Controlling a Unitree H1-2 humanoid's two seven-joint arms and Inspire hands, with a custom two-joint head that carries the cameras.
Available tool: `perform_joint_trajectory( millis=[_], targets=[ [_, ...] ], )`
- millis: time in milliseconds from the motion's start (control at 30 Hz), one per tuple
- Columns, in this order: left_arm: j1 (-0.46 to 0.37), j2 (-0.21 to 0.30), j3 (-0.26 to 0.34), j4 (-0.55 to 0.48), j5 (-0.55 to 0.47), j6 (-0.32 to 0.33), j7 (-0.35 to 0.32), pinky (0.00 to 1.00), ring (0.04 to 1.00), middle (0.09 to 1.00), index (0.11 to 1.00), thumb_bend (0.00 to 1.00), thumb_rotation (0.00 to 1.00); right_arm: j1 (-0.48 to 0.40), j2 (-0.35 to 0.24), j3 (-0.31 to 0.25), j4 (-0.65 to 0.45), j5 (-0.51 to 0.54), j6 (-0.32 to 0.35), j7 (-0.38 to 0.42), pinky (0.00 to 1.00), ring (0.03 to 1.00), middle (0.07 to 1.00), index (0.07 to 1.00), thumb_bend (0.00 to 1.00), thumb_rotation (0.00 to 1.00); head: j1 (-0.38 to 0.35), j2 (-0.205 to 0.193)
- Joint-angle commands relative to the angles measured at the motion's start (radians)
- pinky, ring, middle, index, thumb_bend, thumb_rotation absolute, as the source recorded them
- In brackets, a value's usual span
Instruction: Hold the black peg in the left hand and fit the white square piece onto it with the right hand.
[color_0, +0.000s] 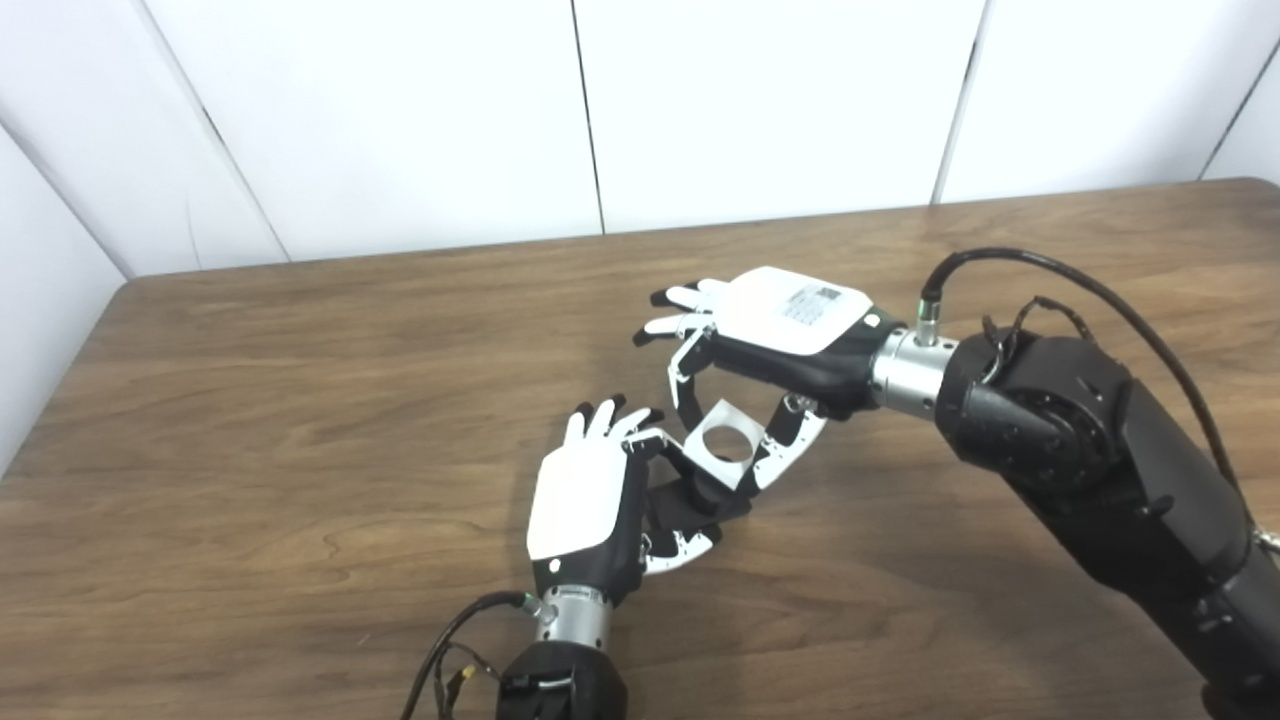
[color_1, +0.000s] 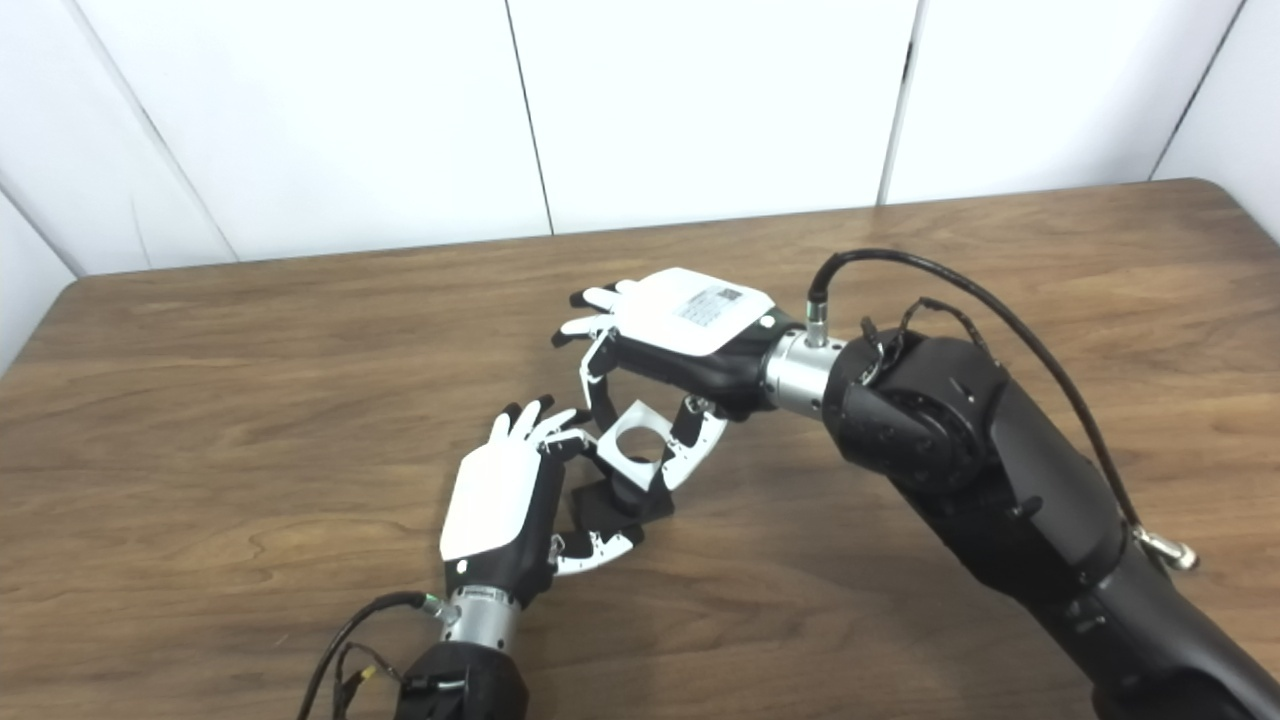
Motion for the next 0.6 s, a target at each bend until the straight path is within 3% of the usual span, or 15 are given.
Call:
perform_joint_trajectory(
  millis=[0,567],
  targets=[
    [-0.005,-0.007,-0.008,0.03,0.018,0.014,-0.01,1.0,0.959,0.847,0.487,0.51,0.08,-0.032,0.008,-0.007,-0.029,-0.005,-0.031,-0.01,1.0,1.0,0.909,0.487,0.53,0.14,0.001,0.002],
    [-0.008,-0.009,-0.011,0.023,0.025,0.027,-0.023,1.0,0.958,0.85,0.487,0.51,0.08,-0.024,0.022,-0.006,-0.014,-0.005,-0.039,0.01,1.0,1.0,0.911,0.488,0.53,0.14,0.011,0.011]
  ],
)
